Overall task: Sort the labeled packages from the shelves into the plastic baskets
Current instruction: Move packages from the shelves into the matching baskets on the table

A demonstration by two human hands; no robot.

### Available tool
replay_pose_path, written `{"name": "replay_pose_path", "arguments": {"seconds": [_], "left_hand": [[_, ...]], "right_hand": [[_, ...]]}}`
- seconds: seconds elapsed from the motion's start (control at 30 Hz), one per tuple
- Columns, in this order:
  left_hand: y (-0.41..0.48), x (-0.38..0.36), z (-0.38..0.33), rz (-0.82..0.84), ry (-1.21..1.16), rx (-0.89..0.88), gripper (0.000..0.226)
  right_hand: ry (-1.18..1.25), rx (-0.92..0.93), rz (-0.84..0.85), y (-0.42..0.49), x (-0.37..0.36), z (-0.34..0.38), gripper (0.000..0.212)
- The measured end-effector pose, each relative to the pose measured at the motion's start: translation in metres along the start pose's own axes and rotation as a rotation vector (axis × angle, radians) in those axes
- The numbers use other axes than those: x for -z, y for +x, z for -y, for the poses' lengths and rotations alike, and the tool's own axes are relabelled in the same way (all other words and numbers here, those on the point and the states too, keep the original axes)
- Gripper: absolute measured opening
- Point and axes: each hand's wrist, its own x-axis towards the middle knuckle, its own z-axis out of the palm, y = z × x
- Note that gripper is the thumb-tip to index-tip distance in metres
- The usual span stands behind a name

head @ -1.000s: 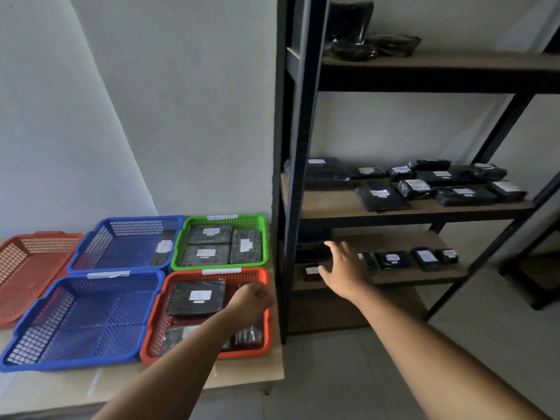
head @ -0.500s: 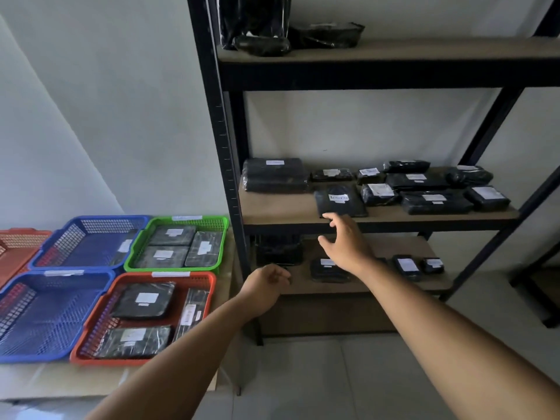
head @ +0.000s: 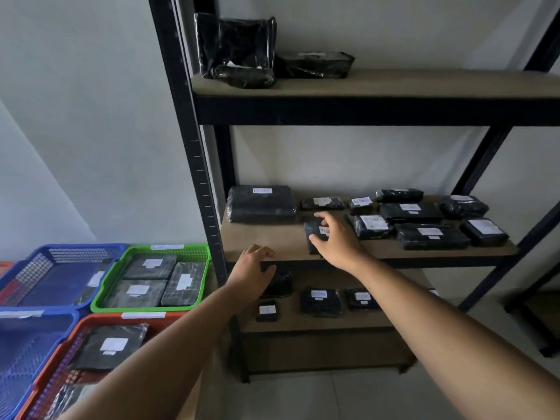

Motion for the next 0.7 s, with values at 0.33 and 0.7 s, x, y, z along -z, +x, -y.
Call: {"name": "replay_pose_path", "arguments": {"seconds": [0.33,0.7], "left_hand": [[0.071,-0.007,0.024,0.127,0.201,-0.200,0.040],[0.082,-0.026,0.061,0.039,0.176,-0.270,0.047]], "right_hand": [[0.390,-0.280,0.040,0.096,-0.028,0.008,0.071],[0.234,-0.314,-0.019,0.158,-0.087,0.018,0.072]]}}
